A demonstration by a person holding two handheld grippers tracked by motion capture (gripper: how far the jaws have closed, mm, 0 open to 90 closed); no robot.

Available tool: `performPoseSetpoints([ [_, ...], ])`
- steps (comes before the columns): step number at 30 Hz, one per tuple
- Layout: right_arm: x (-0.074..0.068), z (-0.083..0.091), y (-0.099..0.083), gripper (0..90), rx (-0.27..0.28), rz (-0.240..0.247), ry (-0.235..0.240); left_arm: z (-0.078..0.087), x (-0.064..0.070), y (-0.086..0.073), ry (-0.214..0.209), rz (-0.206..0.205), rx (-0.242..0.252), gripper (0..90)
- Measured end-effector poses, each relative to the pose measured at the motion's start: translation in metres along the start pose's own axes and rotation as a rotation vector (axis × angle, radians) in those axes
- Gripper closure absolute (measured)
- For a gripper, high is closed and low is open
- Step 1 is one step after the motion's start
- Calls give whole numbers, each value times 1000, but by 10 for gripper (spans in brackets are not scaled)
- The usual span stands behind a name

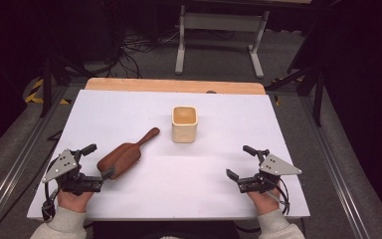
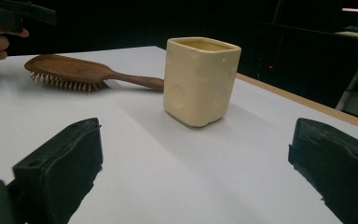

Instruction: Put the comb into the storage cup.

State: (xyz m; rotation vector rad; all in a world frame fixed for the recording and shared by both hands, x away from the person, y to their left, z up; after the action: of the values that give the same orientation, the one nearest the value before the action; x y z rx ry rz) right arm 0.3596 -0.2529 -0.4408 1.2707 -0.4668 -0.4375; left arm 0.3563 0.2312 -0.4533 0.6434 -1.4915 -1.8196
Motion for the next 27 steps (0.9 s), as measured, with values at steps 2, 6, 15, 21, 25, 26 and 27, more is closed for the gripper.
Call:
performPoseSetpoints([
  [2,0,0,0,32,-1,-2,0,0,-2,1,7,8,-18,0],
  [6,0,0,0,31,-3,-1,2,1,-4,4,10,22,-12,1],
  [15,0,1,0,32,-1,-6,4,-3,0,11,1,1,-35,18],
  [21,-1,0,0,32,-2,-6,7,-15,0,25,-12,14,-71,43],
  [25,-1,1,0,32,-1,-5,12,-23,2,34,-34,3,-85,51],
  [26,-1,1,0,32,-3,-5,13,-25,3,36,-35,2,-87,51],
  [27,-1,1,0,32,-2,-6,16,-30,3,41,-39,-6,-93,51],
])
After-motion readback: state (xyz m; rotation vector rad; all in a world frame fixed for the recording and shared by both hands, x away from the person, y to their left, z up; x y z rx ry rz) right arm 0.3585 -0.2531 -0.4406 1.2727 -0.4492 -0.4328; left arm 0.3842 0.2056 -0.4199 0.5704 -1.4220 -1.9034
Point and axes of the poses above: each handheld gripper's, and its own axes: z roughly backward along the jaws, y roughly out of its top, x roughly to its right, the point moved 4 cm from there along -z, roughly forward along the jaws, and after that the axes turned 7 degrees about y, right-handed, at the moved point
